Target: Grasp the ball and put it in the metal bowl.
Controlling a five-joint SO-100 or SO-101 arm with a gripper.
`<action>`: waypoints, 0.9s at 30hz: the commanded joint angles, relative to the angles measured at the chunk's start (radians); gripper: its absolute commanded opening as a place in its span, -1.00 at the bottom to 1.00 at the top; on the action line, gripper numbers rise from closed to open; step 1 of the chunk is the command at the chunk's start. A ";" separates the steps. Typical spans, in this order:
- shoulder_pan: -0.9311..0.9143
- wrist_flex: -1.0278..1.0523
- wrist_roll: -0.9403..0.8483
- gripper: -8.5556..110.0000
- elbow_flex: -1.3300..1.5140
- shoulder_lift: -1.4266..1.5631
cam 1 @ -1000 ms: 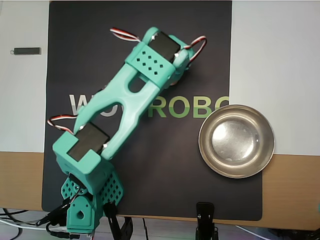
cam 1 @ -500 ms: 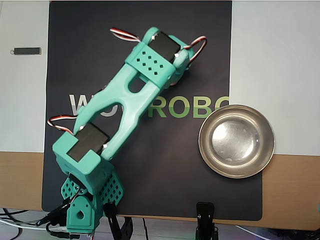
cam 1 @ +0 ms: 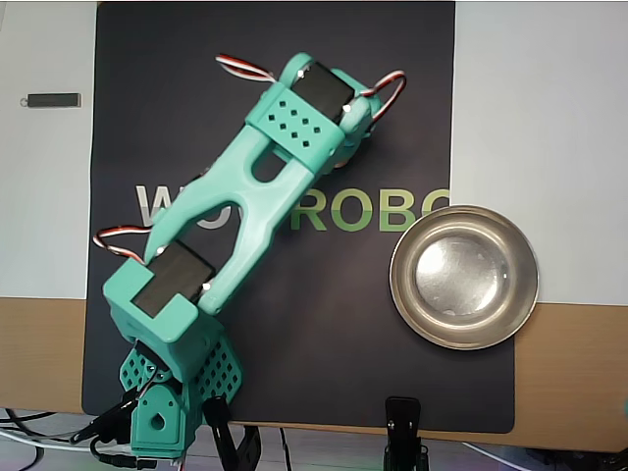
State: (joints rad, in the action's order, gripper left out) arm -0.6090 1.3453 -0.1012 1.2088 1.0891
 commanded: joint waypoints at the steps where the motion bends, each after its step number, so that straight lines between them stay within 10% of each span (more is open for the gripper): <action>1: 0.008 0.005 -0.003 -0.30 0.012 0.015; 27: 0.023 0.003 -0.035 -0.29 0.038 0.021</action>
State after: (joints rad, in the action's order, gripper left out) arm -0.5952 1.3453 -0.1335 1.2471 1.0891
